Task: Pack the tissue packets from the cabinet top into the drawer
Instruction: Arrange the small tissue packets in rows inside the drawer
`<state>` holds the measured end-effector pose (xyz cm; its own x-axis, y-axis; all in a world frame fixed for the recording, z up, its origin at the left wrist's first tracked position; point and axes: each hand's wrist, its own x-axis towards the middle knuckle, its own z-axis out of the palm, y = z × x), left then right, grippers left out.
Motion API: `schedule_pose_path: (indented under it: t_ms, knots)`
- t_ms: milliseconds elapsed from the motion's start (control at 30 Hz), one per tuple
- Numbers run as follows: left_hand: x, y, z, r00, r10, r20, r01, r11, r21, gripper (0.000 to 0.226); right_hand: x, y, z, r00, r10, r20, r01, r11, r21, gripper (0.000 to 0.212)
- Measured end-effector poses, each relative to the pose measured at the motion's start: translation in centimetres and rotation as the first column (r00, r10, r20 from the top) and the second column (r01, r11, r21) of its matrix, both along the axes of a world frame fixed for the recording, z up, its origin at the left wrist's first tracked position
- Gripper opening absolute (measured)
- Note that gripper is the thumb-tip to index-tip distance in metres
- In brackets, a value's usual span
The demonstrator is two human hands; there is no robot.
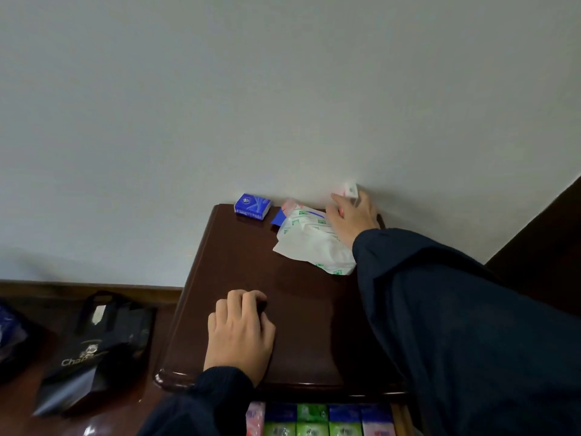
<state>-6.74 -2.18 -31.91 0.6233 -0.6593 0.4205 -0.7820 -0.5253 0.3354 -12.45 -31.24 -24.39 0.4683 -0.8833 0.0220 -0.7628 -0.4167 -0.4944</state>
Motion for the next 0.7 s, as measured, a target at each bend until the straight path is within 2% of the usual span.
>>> schedule_pose_path:
  t_ms: [67,133,200,300,333,400,467,500,600,700]
  knots:
    - [0.0,0.1,0.0,1.0,-0.012,0.008,0.012,1.0,-0.002,0.028,0.9,-0.3,-0.4,0.999,-0.043,-0.024,0.045,0.997,0.067,0.045]
    - [0.0,0.2,0.1,1.0,-0.021,-0.002,0.021,1.0,-0.005,0.027,0.8,-0.1,-0.4,0.996,-0.093,-0.014,0.094,0.993,0.071,0.036]
    - [0.0,0.2,0.2,1.0,-0.023,-0.013,0.023,1.0,-0.007,0.026,-0.5,0.7,-0.3,0.994,-0.101,0.033,0.103,0.993,-0.063,0.036]
    - [0.0,0.2,0.3,0.999,-0.023,-0.022,0.023,1.0,-0.012,0.024,-3.2,2.9,0.3,0.984,0.087,0.154,-0.026,0.932,-0.362,0.044]
    - [0.0,0.2,0.4,0.999,-0.023,-0.028,0.023,1.0,-0.012,0.024,-4.1,4.0,0.4,0.952,0.174,0.25,-0.063,0.916,-0.396,0.043]
    - [-0.1,0.4,0.7,0.999,-0.024,-0.041,0.024,1.0,-0.005,0.022,-5.5,7.1,0.3,0.811,0.318,0.492,-0.107,0.906,-0.409,0.033]
    - [-0.2,0.5,1.0,0.997,-0.027,-0.074,0.027,1.0,0.004,0.02,-6.3,10.7,-0.9,0.683,0.36,0.636,-0.124,0.915,-0.384,0.024]
    - [-0.2,0.6,1.1,0.995,-0.03,-0.1,0.031,1.0,0.005,0.019,-6.5,12.4,-1.7,0.662,0.34,0.667,-0.14,0.931,-0.336,0.025]
    - [0.1,0.8,1.7,0.974,-0.047,-0.22,0.041,0.999,-0.032,0.023,-6.5,15.9,-4.2,0.697,0.26,0.668,-0.208,0.965,-0.158,0.023]
    - [1.5,0.6,2.2,0.904,-0.076,-0.421,0.007,0.987,-0.162,0.033,-6.3,16.3,-5.5,0.736,0.118,0.667,-0.179,0.984,0.023,0.02]
